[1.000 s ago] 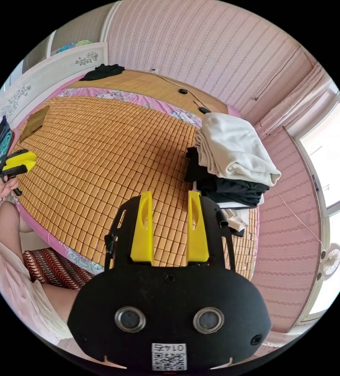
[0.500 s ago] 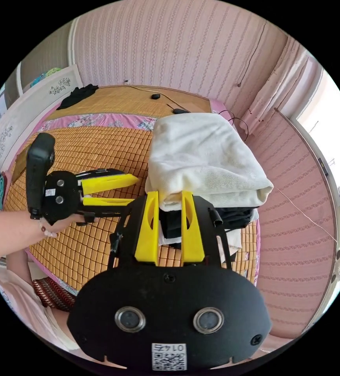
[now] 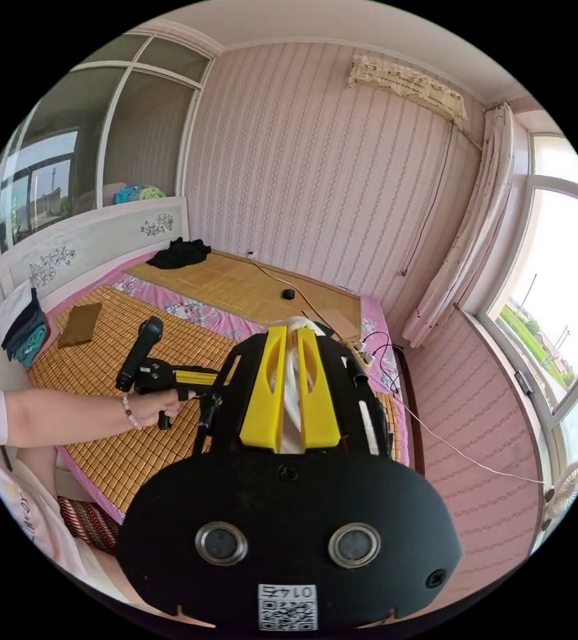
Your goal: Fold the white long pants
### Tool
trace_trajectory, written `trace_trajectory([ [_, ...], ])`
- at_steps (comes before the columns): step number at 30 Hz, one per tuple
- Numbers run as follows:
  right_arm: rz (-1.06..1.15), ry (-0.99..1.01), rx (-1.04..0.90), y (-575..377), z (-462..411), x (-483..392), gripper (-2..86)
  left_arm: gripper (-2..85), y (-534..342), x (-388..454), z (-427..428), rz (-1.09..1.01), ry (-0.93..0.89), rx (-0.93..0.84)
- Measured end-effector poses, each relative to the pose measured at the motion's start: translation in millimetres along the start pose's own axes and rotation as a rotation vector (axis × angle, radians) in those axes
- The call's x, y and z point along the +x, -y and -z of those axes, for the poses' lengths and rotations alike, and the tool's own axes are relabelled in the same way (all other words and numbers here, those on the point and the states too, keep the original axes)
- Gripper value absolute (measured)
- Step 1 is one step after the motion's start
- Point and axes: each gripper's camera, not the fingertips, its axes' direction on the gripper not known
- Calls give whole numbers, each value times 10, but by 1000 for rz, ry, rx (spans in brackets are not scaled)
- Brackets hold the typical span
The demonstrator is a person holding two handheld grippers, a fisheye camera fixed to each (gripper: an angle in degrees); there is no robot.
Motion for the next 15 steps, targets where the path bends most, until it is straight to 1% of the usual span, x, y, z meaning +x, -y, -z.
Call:
trace_trajectory([
  [1,24,5,31,148,162,-161,11,-10,-76,-152,427,1,19,33],
  [2,29,14,47,213,242,-241,10,-10,-127,-226,657,-2,34,50],
  [4,1,113,131,376,541,-522,8,-10,-423,-522,1632,1,116,117],
  [5,-14,138,153,387,612,-588,7,-10,-523,-599,1888,7,135,133],
  [7,-82,227,235,271,848,-846,6,-10,-996,-857,2881,10,226,151],
  [8,-105,250,248,197,889,-905,6,-10,-1134,-908,3112,4,246,145],
  [9,-159,308,261,-11,932,-1012,7,-10,-1439,-1008,3549,1,277,123],
  [10,-214,367,253,-283,926,-1125,7,-10,-1770,-1098,3926,6,299,91],
  [11,-228,387,238,-433,907,-1199,8,-10,-1952,-1142,4098,12,309,72],
  [12,-249,419,194,-766,850,-1377,9,-10,-2348,-1218,4392,30,335,23],
  [13,-266,451,129,-1122,746,-1588,10,-10,-2788,-1292,4606,60,370,-31],
  [14,-283,474,84,-1303,672,-1697,11,-10,-3027,-1337,4681,85,385,-57],
  [15,-308,537,-29,-1658,491,-1922,13,-10,-3539,-1443,4770,157,413,-112],
])
